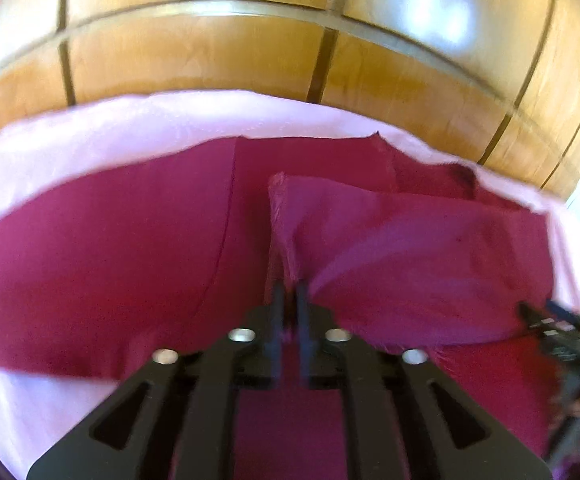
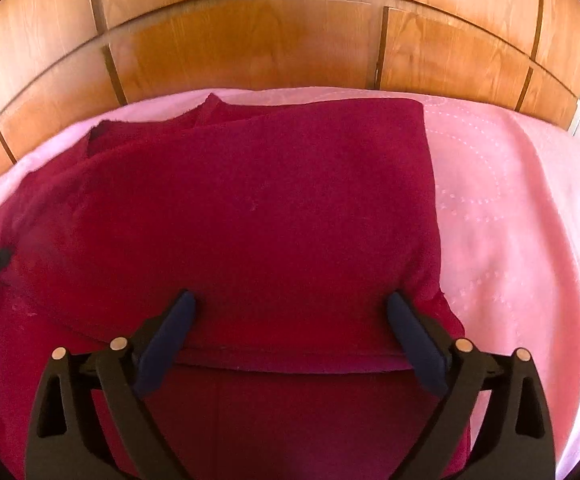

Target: Fold small clothes

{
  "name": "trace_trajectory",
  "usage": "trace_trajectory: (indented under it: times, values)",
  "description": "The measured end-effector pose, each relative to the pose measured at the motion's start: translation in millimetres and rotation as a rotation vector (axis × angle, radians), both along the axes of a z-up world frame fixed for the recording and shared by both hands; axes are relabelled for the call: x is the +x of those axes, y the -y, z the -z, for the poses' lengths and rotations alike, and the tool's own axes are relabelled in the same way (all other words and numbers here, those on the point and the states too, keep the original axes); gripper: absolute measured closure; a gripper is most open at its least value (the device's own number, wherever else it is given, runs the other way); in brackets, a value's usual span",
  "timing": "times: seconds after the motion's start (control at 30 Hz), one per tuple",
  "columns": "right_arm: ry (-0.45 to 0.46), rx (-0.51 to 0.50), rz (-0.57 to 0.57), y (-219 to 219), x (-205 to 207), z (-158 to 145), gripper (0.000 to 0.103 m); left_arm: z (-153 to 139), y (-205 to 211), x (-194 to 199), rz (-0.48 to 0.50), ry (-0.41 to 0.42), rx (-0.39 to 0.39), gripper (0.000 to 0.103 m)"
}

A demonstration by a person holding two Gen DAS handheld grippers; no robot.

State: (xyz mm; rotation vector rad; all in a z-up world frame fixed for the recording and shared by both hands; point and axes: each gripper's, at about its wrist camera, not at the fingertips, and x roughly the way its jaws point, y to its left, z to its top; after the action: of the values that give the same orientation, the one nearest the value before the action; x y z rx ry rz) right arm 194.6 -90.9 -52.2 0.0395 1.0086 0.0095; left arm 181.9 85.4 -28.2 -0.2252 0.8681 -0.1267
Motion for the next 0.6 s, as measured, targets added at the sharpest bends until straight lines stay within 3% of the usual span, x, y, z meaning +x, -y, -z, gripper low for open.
trace_trajectory:
  times: [0.03, 0.07, 0.1, 0.23, 0.4, 0.6]
  values:
    - [0.0, 0.001, 0.001, 1.4, -0.3, -0.2, 0.004, -1.2, -6.8, -4.9, -0.023, 0.001, -0.044, 0.061]
    - [0.001, 0.0, 0.002, 1.7, -0.7, -0.6, 0.003, -2.9, -16.6, -12.8, -0.049, 0.017, -0.101, 0.051]
    - [0.002, -0.003, 0.001, 1.1, -2.1, -1.3, 0.003, -4.9, -26.9, -20.9, -0.069, 0.034, -0.148, 0.048]
    - [0.005, 0.017, 0.001, 4.0, -2.8, -2.5, 0.003, -14.6, -78.8, -55.9, -0.147, 0.04, -0.282, 0.019]
    - [0.007, 0.015, 0.001, 3.0, -2.6, -2.8, 0.003, -22.3, -173.2, -100.0, -0.378, 0.06, -0.33, 0.016]
    - [0.008, 0.006, 0.003, 0.2, -1.9, -2.5, 0.003, -12.0, -299.9, -151.9, -0.745, 0.054, -0.378, 0.016]
